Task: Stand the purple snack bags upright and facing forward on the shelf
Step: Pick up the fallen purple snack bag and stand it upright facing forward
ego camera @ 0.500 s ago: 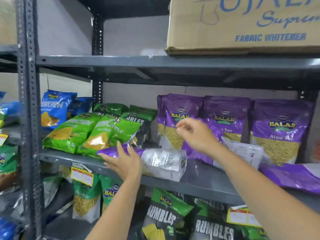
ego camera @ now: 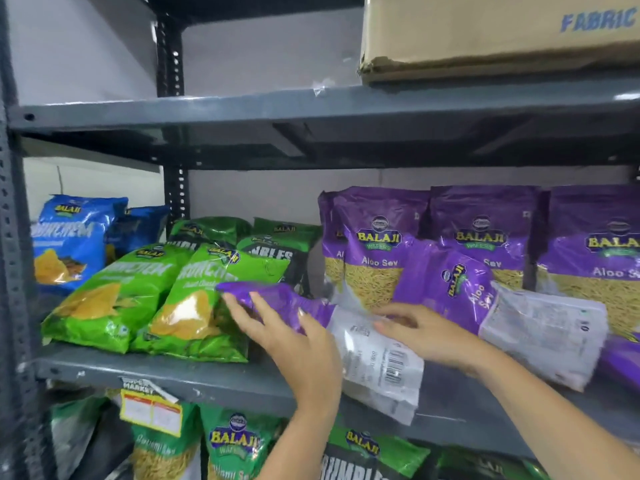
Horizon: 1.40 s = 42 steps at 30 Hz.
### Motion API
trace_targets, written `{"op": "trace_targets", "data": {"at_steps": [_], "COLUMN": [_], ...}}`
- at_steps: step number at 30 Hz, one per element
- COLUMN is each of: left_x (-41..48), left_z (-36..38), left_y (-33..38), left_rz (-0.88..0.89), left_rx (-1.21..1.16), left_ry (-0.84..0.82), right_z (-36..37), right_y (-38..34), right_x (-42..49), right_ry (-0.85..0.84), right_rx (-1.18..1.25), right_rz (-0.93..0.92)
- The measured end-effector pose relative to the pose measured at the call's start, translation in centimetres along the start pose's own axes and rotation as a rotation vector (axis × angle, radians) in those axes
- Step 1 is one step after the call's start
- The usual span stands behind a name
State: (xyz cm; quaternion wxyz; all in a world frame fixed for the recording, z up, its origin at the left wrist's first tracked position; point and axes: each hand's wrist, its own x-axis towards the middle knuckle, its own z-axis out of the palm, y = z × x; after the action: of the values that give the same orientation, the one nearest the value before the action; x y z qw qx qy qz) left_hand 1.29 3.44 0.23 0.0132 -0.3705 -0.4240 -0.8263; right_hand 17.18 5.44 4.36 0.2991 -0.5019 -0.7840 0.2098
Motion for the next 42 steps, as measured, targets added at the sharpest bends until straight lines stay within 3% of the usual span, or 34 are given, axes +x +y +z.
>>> {"op": "trace_targets", "data": {"at_steps": [5, 10, 13, 16, 18, 20, 24, 30, 37, 42], "left_x": [4.1, 7.6, 8.9, 9.9, 10.7, 11.0, 11.1, 11.3, 10.8, 7.7], "left_z": [2.7, 6.0, 6.9, 7.2, 7.5, 7.7, 8.6, 10.2, 10.5, 8.7], "left_y": [0.7, 0.9, 1.8, 3.4, 4.0, 4.2, 4.3, 3.1, 2.0, 2.1], "left_rz": [0.120, 0.155, -0.016, -0.289, -0.408, -0.466, -0.456, -0.329, -0.180, 0.191], "left_rx": [-0.154, -0.372, -0.571, -0.695, -0.515, -0.330, -0.282, -0.251, -0.232, -0.155], "left_ry": [-0.012, -0.336, -0.535, -0.569, -0.579, -0.611, -0.545, -0.354, -0.278, -0.104], "right_z": [2.9, 5.0, 5.1, 4.3, 2.9, 1.5, -0.8, -7.2, -7.5, -6.5], "right_y": [1.2, 2.3, 2.9, 3.1, 2.9, 2.8, 2.2, -0.3, 0.5, 1.1], "right_x": [-2.8, -4.2, -4.5, -4.0, -2.8, -1.2, 1.1, 5.9, 7.6, 7.5], "right_ry": [0.295, 0.416, 0.509, 0.563, 0.632, 0.590, 0.377, 0.605, 0.631, 0.465], "right_rx": [0.015, 0.110, 0.058, 0.073, 0.298, 0.516, 0.811, 0.805, 0.775, 1.070], "right_rz": [-0.099, -0.114, -0.084, -0.026, -0.008, 0.000, -0.041, -0.204, -0.193, -0.028]}}
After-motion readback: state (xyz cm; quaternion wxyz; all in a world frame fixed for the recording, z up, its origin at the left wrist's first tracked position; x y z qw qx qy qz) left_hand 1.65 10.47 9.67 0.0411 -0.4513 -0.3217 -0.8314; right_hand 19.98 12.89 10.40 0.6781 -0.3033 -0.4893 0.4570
